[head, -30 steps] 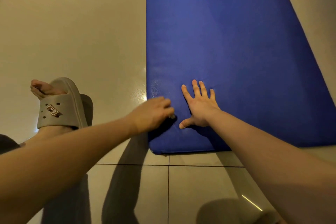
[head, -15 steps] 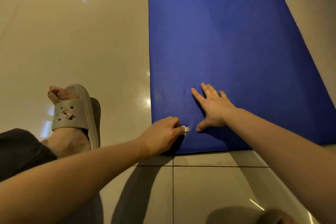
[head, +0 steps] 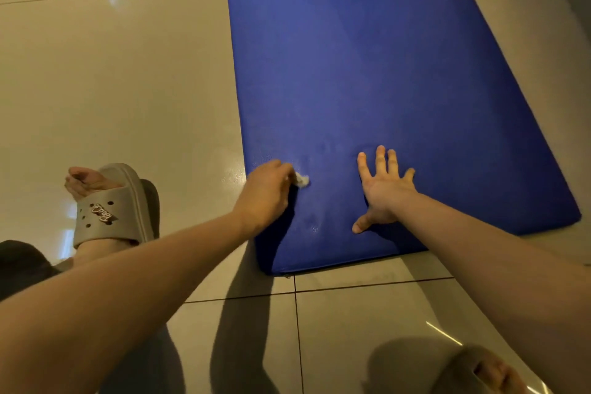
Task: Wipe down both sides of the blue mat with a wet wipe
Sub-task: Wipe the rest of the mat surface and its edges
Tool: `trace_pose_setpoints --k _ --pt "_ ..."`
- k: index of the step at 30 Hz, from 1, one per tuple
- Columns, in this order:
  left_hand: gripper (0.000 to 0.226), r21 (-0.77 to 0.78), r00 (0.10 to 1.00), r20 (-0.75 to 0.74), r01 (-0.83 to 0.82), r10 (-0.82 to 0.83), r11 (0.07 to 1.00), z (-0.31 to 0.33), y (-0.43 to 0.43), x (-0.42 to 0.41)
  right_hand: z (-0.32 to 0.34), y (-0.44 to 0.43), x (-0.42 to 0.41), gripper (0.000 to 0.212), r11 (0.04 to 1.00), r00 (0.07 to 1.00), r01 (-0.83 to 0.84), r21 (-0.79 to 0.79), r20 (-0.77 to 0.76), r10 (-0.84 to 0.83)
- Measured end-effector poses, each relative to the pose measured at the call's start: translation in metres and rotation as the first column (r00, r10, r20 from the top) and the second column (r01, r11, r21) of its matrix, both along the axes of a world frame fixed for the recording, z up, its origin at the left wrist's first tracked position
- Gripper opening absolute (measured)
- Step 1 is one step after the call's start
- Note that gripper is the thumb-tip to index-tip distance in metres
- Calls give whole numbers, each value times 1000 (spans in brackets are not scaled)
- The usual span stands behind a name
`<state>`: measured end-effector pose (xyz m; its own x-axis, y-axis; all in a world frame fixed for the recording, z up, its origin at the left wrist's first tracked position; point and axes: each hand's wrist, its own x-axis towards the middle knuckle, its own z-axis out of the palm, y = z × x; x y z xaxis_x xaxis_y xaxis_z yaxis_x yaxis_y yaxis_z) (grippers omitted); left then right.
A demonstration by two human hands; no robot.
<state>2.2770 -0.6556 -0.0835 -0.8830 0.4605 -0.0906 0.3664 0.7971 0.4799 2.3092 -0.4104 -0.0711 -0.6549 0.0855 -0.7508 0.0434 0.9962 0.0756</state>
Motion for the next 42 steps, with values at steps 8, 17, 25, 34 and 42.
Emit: trace_pose_setpoints --k 8,17,25,34,42 --pt "15 -114 609 17 789 -793 604 7 -9 33 -2 -3 0 163 1000 1000 21 -4 9 -21" --pt "18 -184 982 -132 109 -135 977 -2 -3 -89 -3 -2 -1 162 1000 1000 24 -13 3 -24" --pt "17 63 848 130 510 -513 858 4 16 54 -3 -1 -2 163 1000 1000 27 -16 -12 -27" --pt "16 -157 852 -137 486 -506 860 -12 11 -51 -5 0 -3 164 999 999 32 -18 -9 -32" --pt "12 57 998 9 57 -58 997 -6 37 -11 -5 1 -2 164 1000 1000 23 -10 -17 -23"
